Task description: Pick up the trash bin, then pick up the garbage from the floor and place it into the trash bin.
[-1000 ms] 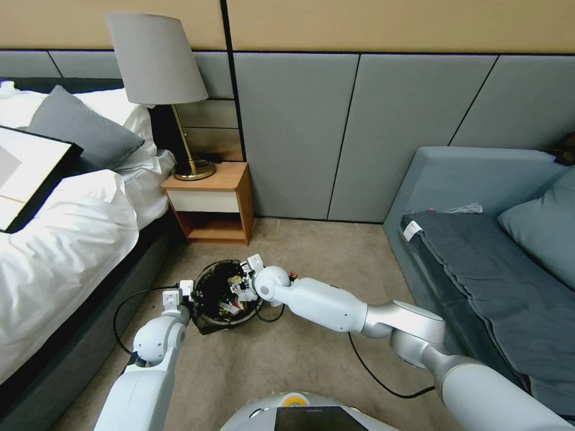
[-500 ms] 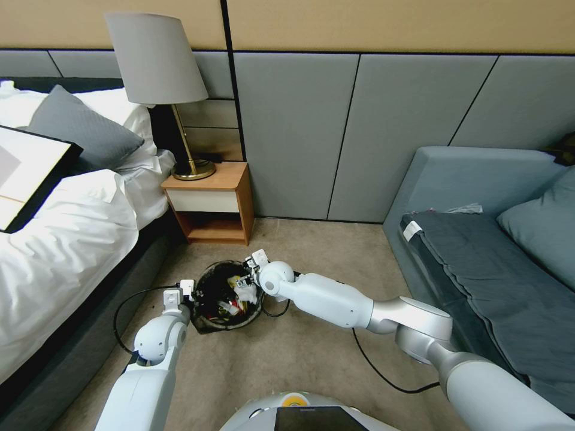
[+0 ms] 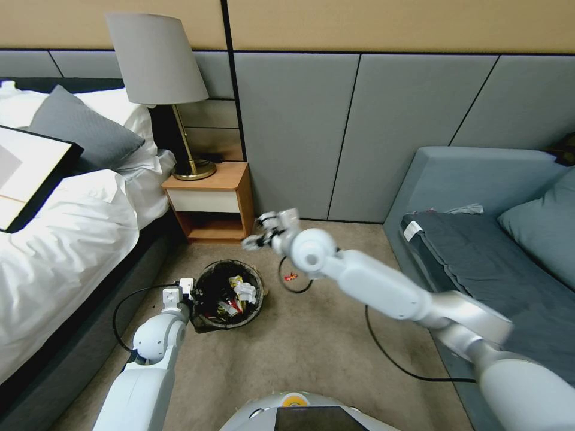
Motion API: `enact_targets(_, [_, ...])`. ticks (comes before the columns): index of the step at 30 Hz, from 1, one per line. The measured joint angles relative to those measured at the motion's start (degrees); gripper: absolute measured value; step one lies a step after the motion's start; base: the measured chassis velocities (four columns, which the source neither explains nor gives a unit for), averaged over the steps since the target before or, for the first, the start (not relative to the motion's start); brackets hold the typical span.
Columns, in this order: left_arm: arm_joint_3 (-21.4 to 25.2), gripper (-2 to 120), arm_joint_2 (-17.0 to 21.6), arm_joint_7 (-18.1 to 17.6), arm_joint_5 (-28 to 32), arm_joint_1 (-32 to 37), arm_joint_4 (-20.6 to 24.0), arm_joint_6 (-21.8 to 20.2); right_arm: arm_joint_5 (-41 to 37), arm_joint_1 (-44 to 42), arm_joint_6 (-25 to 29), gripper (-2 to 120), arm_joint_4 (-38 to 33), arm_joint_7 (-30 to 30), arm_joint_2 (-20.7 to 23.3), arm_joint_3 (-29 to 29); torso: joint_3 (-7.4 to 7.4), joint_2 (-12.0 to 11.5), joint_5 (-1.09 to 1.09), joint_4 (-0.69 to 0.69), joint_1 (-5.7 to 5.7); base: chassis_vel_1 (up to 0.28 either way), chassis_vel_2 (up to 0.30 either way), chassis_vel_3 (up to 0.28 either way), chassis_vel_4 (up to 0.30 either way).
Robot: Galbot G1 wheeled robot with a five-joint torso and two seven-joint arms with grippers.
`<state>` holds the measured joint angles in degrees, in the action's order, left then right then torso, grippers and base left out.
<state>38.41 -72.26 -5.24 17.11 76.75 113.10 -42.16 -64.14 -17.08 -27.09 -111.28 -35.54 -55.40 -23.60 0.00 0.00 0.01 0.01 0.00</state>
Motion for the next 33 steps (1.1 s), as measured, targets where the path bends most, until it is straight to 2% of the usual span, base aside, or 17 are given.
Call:
enact_targets(3, [0.3,0,0.4,-0.2,0.5,0.1,0.4,0.0,9.7,-5.4,5.3,100,0.2,3.8,2.4,3.7,0.00,0.0,0.02,-0.03,0.00,0.000,0.000,0.000,0.000])
enact_targets(7, [0.3,0,0.6,-0.4,0.9,0.1,0.8,0.0,13.6,-8.5,8.5,100,0.7,4.5,3.6,6.1,0.00,0.0,0.01,-0.02,0.00,0.000,0.000,0.000,0.000])
enact_targets(10, [0.3,0,0.6,-1.0,1.6,0.1,2.3,0.0,22.5,-13.7,12.5,100,2.3,6.4,4.0,11.4,0.00,0.0,0.01,-0.01,0.00,0.000,0.000,0.000,0.000])
enact_targets(12, [0.2,0,0.6,-1.0,1.7,0.1,2.7,0.0,24.3,-14.6,13.0,100,2.6,6.7,3.8,12.4,0.00,0.0,0.02,-0.02,0.00,0.000,0.000,0.000,0.000])
enact_targets(13, [0.2,0,0.7,-1.2,2.2,0.4,4.0,0.0,28.4,-17.6,14.1,100,3.0,7.6,3.1,15.9,0.00,0.0,0.00,0.00,0.00,0.000,0.000,0.000,0.000])
enact_targets(14, [0.2,0,0.7,-1.2,2.2,0.4,4.0,0.0,28.4,-17.6,14.1,100,3.0,7.6,3.1,15.9,0.00,0.0,0.00,0.00,0.00,0.000,0.000,0.000,0.000])
enact_targets(18, [0.8,0,2.1,-2.3,4.1,0.7,6.5,0.0,35.3,-26.9,16.8,100,4.6,10.1,1.2,25.5,0.00,0.0,0.00,-0.01,0.00,0.000,0.000,0.000,0.000])
enact_targets(19, [0.8,0,2.1,-2.3,4.1,0.7,6.5,0.0,35.3,-26.9,16.8,100,4.6,10.1,1.2,25.5,0.00,0.0,0.00,-0.01,0.00,0.000,0.000,0.000,0.000])
enact_targets(21, [1.5,0,2.6,-3.0,5.3,0.8,7.4,0.0,40.8,-32.7,19.3,100,5.7,12.4,0.0,31.0,0.00,0.0,0.02,-0.02,0.00,0.000,0.000,0.000,0.000])
enact_targets(22, [1.5,0,2.6,-3.0,5.3,0.8,7.4,0.0,40.8,-32.7,19.3,100,5.7,12.4,0.0,31.0,0.00,0.0,0.02,-0.02,0.00,0.000,0.000,0.000,0.000])
enact_targets(25, [1.6,0,2.5,-4.7,6.7,1.1,8.2,0.0,48.5,-39.4,22.3,100,6.4,14.0,-3.0,38.3,0.00,0.0,0.00,-0.01,-0.01,0.000,0.000,0.000,0.000])
enact_targets(29, [1.6,0,2.4,-4.9,6.8,1.7,8.7,0.0,51.3,-43.7,23.2,100,6.2,14.6,-5.3,42.6,0.00,0.0,-0.01,0.00,-0.01,0.000,0.000,0.000,0.000])
enact_targets(30, [1.6,0,2.4,-4.8,6.8,2.0,9.1,0.0,53.5,-46.6,24.1,100,5.9,15.2,-7.2,45.5,0.00,0.0,-0.01,-0.01,-0.01,0.000,0.000,0.000,0.000])
enact_targets(31, [1.6,0,2.4,-4.8,6.8,2.0,9.1,0.0,53.5,-46.6,24.1,100,5.9,15.2,-7.2,45.5,0.00,0.0,-0.01,-0.01,-0.01,0.000,0.000,0.000,0.000])
enact_targets(33, [1.5,0,2.3,-4.7,6.8,2.2,9.4,0.0,55.6,-49.7,25.0,100,5.6,15.7,-9.9,48.2,0.00,0.0,-0.02,-0.02,-0.01,0.000,0.000,0.000,0.000])
